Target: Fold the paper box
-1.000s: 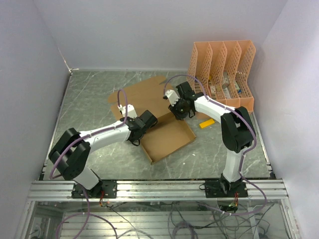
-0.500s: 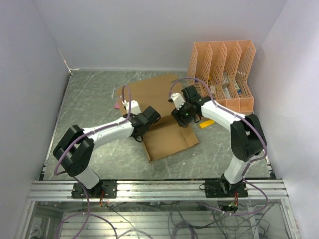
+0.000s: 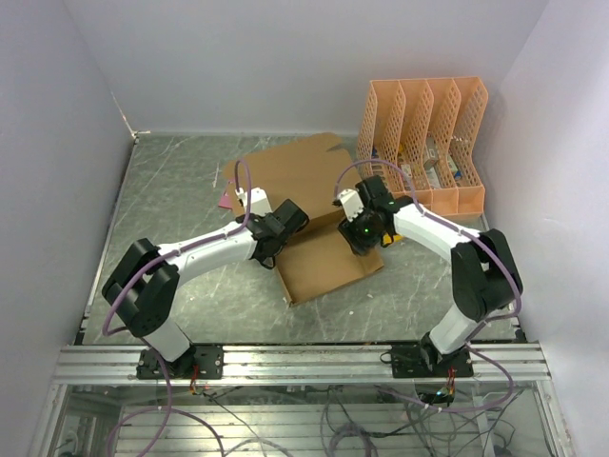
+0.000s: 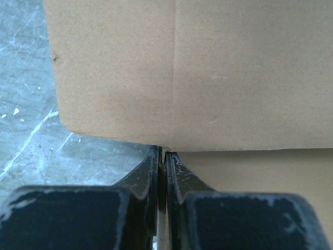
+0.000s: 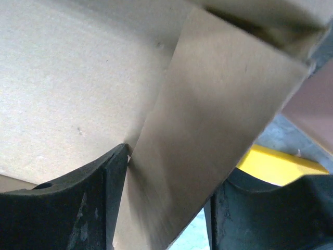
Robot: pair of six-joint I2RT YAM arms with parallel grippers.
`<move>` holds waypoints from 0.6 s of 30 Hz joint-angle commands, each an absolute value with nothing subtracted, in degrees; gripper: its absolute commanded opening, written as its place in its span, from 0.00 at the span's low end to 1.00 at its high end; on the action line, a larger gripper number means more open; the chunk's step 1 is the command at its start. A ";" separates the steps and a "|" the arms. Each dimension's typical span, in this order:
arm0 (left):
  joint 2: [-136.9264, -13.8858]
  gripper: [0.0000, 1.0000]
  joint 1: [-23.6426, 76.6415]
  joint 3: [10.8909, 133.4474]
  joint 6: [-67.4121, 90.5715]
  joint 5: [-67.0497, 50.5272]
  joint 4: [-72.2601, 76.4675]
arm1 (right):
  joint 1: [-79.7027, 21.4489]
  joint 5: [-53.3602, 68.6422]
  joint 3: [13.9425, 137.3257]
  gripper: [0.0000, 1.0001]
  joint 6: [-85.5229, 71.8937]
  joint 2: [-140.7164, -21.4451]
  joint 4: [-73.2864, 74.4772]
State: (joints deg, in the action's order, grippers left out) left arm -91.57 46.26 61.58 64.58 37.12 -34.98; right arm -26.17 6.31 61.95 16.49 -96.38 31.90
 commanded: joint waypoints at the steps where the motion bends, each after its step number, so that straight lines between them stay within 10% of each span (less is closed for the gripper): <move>1: -92.06 0.07 46.14 64.73 64.79 39.62 -33.95 | -24.48 6.73 61.78 0.52 16.09 -91.86 32.47; 9: -91.75 0.07 46.14 64.47 64.17 39.44 -33.89 | -22.86 9.96 61.34 0.31 16.42 -91.54 31.95; 12: -91.59 0.07 46.22 64.19 63.84 38.84 -33.35 | -22.77 9.81 61.06 0.00 16.55 -92.36 30.96; 18: -91.28 0.07 47.63 63.47 63.94 38.45 -32.83 | -22.86 5.50 59.25 0.00 16.66 -94.64 28.34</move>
State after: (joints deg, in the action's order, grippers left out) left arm -91.85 46.74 63.07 64.05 36.97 -35.40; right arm -22.24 5.78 60.69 14.28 -92.18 28.82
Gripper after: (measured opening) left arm 0.137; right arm 0.031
